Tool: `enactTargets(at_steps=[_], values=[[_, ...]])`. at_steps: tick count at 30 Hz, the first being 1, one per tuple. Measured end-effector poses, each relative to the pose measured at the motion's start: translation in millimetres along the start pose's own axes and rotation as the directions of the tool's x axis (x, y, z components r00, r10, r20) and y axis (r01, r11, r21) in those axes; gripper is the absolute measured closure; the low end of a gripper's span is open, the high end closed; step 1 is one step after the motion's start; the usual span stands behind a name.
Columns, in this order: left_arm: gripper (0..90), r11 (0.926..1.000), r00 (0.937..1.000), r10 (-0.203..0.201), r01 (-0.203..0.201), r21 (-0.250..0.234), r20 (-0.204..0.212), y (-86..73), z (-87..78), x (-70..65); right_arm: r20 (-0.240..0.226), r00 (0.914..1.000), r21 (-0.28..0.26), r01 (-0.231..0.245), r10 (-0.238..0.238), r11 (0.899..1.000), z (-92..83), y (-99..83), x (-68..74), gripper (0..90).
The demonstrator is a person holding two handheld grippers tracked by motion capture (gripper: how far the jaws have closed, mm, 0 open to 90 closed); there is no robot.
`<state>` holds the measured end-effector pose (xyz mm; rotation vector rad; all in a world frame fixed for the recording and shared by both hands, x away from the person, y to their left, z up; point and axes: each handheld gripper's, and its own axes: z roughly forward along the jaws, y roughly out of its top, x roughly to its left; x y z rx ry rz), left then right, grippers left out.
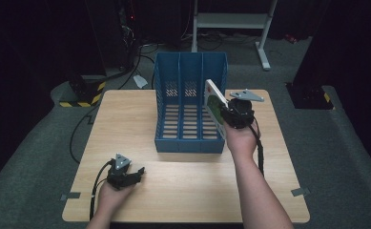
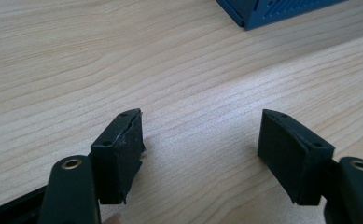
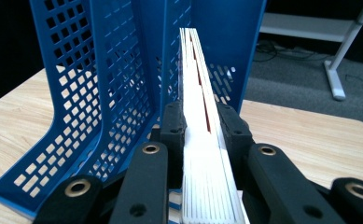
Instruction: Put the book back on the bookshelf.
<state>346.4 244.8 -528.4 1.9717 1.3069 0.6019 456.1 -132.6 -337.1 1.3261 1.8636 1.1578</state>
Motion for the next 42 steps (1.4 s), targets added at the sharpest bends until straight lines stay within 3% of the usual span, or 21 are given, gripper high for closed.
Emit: enactTargets(at_steps=[5,16,31,42], values=[[31.2,1.0000,1.0000,0.000,0.000,0.000,0.000,0.0,0.0,0.0,0.015,0.9997,0.028,-0.018,0.018,0.999,18.2,1.1,2.3,75.6],[31.2,1.0000,1.0000,0.001,-0.001,0.000,0.004,-0.2,-0.3,-0.8,0.056,0.9980,0.032,-0.034,0.032,0.999,43.6,-3.3,1.2,75.5],[31.2,1.0000,1.0000,0.000,0.000,-0.002,0.004,-0.2,-0.1,-0.7,0.077,0.9968,0.063,-0.023,0.018,0.998,78.6,-12.6,8.6,75.5],[31.2,1.0000,1.0000,0.000,0.000,-0.002,0.004,-0.2,-0.2,-0.8,0.100,0.9949,0.080,-0.016,0.008,0.997,93.3,-17.7,10.0,75.5]])
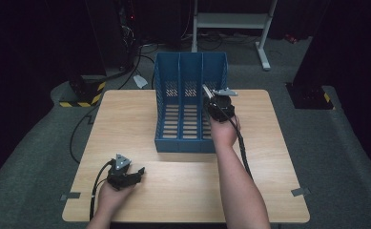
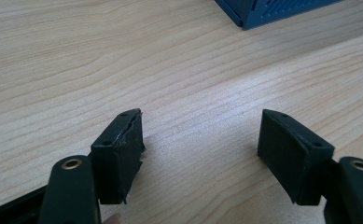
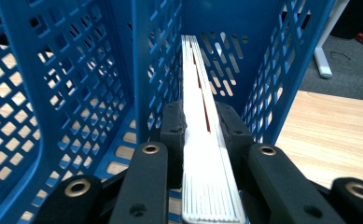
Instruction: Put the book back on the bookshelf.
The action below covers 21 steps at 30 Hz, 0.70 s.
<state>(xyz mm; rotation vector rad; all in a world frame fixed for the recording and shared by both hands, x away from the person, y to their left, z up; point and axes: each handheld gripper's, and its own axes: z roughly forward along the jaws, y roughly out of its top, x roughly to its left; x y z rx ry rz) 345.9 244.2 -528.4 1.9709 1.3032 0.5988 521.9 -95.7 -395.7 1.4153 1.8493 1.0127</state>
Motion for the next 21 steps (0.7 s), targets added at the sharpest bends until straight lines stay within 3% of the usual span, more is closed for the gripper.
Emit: enactTargets(at_steps=[10,14,21], values=[[31.5,1.0000,1.0000,0.003,-0.003,0.000,0.002,-0.3,-0.4,-0.1,0.012,0.9997,0.015,0.021,-0.021,1.000,9.7,-5.6,1.9,75.4],[31.5,1.0000,1.0000,0.000,0.000,-0.001,0.002,-0.6,-0.6,-0.4,0.015,0.9989,0.010,0.045,-0.045,0.999,9.4,-8.9,2.3,75.3],[31.5,1.0000,1.0000,0.001,-0.001,0.000,0.003,-0.6,-0.7,-0.5,0.018,0.9988,0.021,0.045,-0.045,0.999,5.9,-17.3,2.2,75.0]])
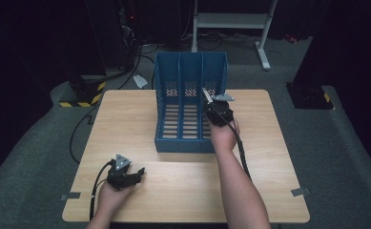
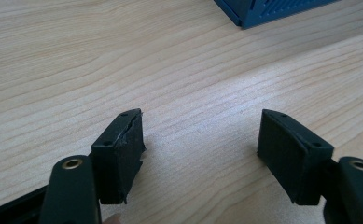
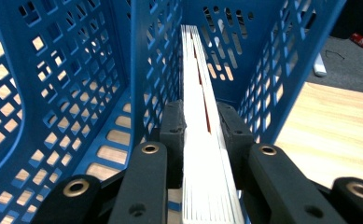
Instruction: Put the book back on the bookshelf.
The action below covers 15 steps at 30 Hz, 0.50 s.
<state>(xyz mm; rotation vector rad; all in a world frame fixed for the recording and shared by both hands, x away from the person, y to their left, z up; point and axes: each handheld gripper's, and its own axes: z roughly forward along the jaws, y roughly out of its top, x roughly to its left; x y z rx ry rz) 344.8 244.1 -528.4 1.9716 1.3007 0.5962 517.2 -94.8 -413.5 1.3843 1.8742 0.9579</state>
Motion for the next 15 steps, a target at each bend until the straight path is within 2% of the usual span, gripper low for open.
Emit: enactTargets(at_steps=[6,8,15], values=[[31.3,1.0000,1.0000,0.001,-0.001,0.002,0.004,-0.1,-0.3,0.0,0.000,1.0000,0.035,-0.009,0.009,0.999,-2.6,-0.7,1.1,74.9],[31.2,1.0000,1.0000,0.002,-0.002,0.002,0.004,-0.1,-0.3,0.0,0.002,1.0000,0.043,0.005,-0.005,0.999,-3.2,-0.7,1.6,74.9],[31.2,1.0000,1.0000,0.002,-0.002,0.002,0.005,-0.1,-0.3,0.0,-0.004,1.0000,0.074,0.002,-0.002,0.997,-6.3,-3.9,1.6,74.7]])
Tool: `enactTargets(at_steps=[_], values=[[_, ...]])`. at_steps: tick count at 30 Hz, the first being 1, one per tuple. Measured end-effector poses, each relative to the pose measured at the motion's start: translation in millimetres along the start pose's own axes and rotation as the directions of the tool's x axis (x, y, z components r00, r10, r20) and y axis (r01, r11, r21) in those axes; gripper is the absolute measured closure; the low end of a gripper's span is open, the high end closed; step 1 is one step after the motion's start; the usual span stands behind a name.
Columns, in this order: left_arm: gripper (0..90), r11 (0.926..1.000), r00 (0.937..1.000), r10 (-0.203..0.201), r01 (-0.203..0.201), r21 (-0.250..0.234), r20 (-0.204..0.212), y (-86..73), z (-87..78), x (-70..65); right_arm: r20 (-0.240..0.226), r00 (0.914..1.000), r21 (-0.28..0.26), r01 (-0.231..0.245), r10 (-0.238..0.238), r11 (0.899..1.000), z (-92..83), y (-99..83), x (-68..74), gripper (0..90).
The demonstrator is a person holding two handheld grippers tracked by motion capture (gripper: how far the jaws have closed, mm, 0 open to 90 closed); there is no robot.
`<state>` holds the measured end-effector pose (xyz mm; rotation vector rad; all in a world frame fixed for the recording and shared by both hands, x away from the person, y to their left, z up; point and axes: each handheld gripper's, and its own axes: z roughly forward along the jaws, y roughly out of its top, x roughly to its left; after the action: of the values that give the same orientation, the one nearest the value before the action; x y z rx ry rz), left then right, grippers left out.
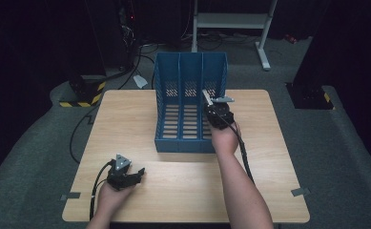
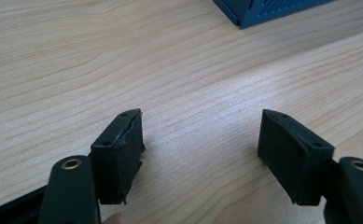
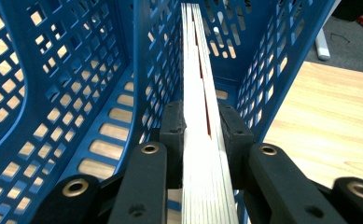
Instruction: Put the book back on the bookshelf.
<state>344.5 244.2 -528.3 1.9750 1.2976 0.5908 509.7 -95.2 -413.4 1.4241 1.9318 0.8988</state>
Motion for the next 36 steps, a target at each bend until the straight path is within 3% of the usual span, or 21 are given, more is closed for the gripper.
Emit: enactTargets(at_steps=[20,25,36], values=[[31.2,1.0000,1.0000,0.001,-0.001,0.001,0.000,0.1,0.1,0.0,-0.041,0.9992,0.034,-0.004,0.006,0.999,-4.2,-17.8,-5.3,72.8],[31.2,1.0000,1.0000,0.001,-0.001,0.001,0.000,0.1,0.0,-0.1,-0.062,0.9980,0.046,0.007,-0.004,0.999,-4.1,-11.9,-4.3,63.6],[31.2,1.0000,1.0000,0.001,-0.001,0.000,0.000,0.1,0.2,0.0,-0.054,0.9985,0.079,0.003,0.002,0.997,7.3,11.1,-5.6,71.5]])
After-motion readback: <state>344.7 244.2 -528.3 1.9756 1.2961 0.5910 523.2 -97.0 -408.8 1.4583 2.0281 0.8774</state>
